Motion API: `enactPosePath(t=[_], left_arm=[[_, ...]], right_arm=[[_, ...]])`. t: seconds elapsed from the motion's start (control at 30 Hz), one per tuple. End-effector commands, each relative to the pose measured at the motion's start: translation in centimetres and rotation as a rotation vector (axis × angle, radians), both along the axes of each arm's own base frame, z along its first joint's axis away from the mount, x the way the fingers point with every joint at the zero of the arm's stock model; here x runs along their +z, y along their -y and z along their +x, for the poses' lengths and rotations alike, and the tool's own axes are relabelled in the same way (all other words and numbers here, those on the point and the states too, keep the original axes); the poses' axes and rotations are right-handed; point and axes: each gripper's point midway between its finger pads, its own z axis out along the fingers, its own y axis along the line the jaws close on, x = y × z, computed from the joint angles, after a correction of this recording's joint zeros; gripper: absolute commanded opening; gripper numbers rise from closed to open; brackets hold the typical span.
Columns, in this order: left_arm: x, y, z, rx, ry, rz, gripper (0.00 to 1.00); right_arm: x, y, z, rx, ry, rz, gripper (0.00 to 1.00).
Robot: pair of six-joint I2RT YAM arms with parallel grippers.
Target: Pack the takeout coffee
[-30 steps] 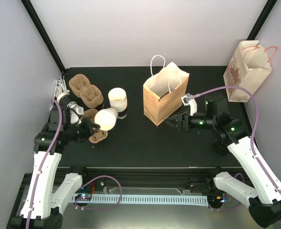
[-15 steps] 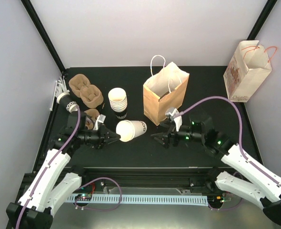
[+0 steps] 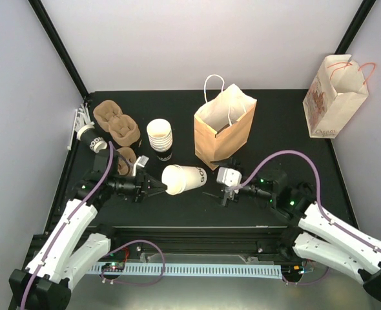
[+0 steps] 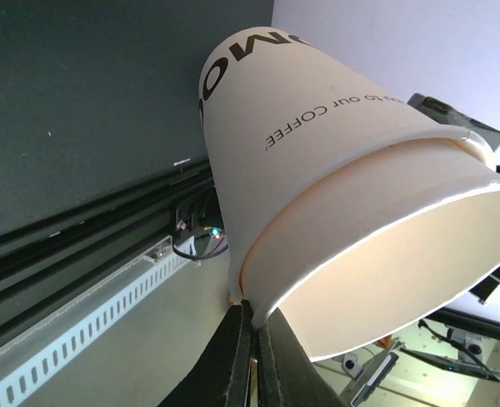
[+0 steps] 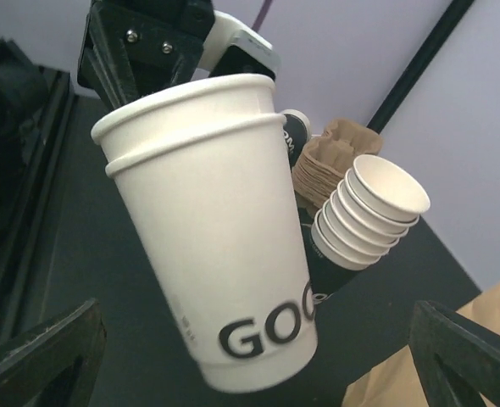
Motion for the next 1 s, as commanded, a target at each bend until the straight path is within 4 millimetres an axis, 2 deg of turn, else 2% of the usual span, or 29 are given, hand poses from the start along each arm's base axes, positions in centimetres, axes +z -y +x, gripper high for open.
enactPosePath(t=[0.0, 0.17, 0.3, 0.47, 0.57, 0.73, 0.9, 0.97], left_arm=[[0.9, 0.7, -0.4, -0.057, 0.014, -0.045, 0.02], [1.1, 0.9, -0.5, -0.071, 0.020, -0.053, 0.02], [1.0, 0.9, -0.7, -0.076, 0.017, -0.055, 0.02], [1.2, 0.9, -0.8, -0.078, 0.021, -0.060, 0.02], [1.4, 0.9, -0.9, -0.080, 0.023, -0.065, 0.01], [1.7, 1.0, -1.2, -0.088, 0.024, -0.078, 0.02], [2.0, 0.9, -1.6, -0.098, 0.025, -0.091, 0.02], [2.2, 1.0, -1.7, -0.099, 0.025, -0.096, 0.02]], right_arm=[[1.5, -1.3, 0.9, 0.031, 0.266, -0.096, 1.00], [0.5, -3.0, 1.7, 0.048, 0.326, -0.216, 1.00], [-1.1, -3.7, 1.8, 0.084, 0.331, -0.302, 0.98], [-2.9, -3.8, 1.3, 0.139, 0.318, -0.365, 0.90], [-3.6, -3.9, 0.6, 0.172, 0.307, -0.365, 0.89], [-4.8, -3.9, 1.1, 0.153, 0.293, -0.391, 0.86], [-5.4, -4.0, 1.4, 0.146, 0.276, -0.401, 0.68], [-5.5, -4.1, 1.3, 0.145, 0.278, -0.393, 0.66]])
